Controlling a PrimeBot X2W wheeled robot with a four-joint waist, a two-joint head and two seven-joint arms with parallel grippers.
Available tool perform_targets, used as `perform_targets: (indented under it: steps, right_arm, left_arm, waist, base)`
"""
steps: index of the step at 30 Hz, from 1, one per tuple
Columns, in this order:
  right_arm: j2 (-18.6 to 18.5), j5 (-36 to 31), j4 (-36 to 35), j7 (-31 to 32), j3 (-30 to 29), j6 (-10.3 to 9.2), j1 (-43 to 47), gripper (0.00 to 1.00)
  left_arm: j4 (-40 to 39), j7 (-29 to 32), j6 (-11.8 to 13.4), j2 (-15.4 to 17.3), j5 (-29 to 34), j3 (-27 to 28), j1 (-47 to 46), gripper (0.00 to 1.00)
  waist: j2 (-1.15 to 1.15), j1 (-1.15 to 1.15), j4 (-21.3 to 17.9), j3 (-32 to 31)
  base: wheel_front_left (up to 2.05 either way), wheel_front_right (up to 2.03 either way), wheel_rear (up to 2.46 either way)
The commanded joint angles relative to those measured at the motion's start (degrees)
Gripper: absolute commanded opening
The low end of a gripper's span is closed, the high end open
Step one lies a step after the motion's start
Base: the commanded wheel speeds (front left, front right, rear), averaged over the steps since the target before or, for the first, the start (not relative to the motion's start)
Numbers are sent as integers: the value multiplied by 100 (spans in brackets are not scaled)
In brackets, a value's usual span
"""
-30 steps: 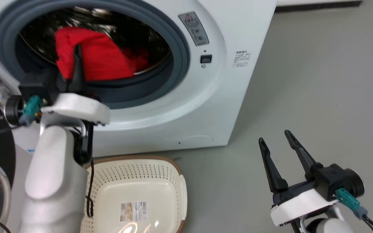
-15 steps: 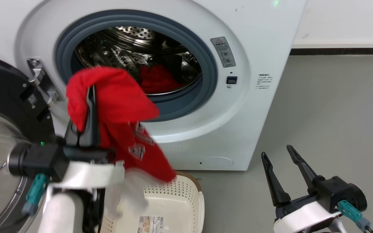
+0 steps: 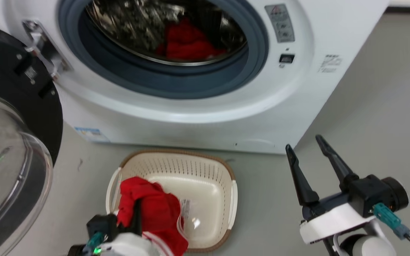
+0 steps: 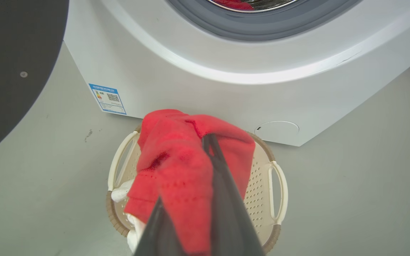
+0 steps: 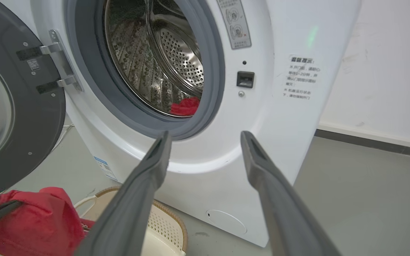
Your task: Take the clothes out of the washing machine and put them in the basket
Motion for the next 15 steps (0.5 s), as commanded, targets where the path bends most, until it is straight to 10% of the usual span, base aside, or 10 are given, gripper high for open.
perform_targets:
  steps: [1,15]
  right_arm:
    - [-3,-49,-36,11,3,-4,-143,100]
    - [-3,-356,-239,29,174,-4,-1036,100]
  left_arm:
    - [291,-81,-34,-19,-26,-38,-329,0]
    - [3876,-325,-204,-80,-800,-599,-3373,0]
  waist:
    - [0,0,88,548]
    - [0,0,-115,2531]
  base:
    - [0,0,0]
    - [0,0,0]
